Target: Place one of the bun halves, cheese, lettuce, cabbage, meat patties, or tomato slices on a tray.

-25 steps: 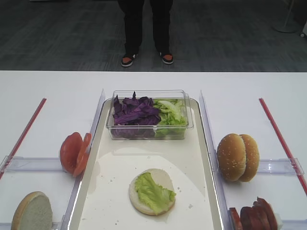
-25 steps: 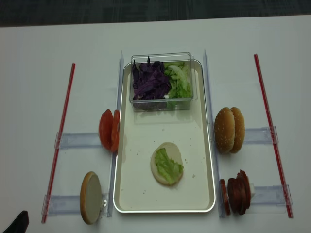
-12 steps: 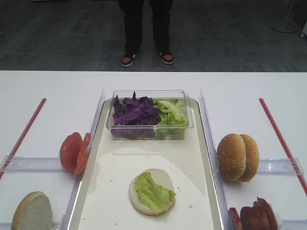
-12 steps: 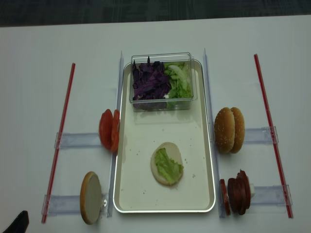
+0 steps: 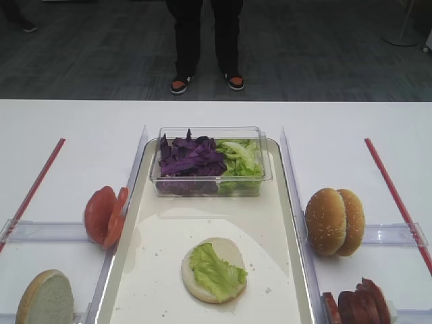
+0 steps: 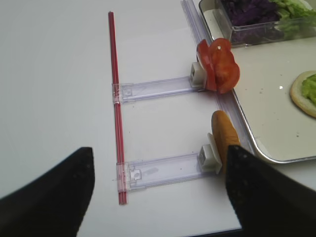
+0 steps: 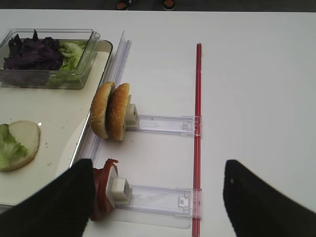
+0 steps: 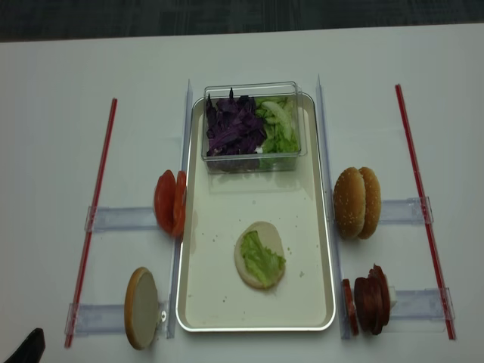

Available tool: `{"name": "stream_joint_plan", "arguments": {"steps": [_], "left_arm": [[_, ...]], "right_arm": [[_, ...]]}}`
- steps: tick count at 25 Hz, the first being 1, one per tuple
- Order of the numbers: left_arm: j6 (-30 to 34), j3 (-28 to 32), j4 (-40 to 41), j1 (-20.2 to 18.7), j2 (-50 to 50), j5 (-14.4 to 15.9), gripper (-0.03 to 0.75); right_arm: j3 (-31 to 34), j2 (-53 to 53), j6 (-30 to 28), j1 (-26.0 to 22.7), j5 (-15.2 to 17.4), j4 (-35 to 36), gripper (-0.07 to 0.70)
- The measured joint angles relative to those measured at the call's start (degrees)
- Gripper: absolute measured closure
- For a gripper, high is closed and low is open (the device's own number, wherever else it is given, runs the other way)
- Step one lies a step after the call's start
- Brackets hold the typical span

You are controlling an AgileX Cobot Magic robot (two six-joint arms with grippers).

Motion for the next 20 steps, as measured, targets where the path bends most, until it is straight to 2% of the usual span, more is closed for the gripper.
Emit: {"name": "stream_joint_plan", "arguments": {"steps": [20], "left_arm": [[0.00,0.00,0.00,0.00,0.00,0.00,0.195]], "right_arm": [[0.00,0.00,0.03,0.00,0.00,0.00,0.071]]}}
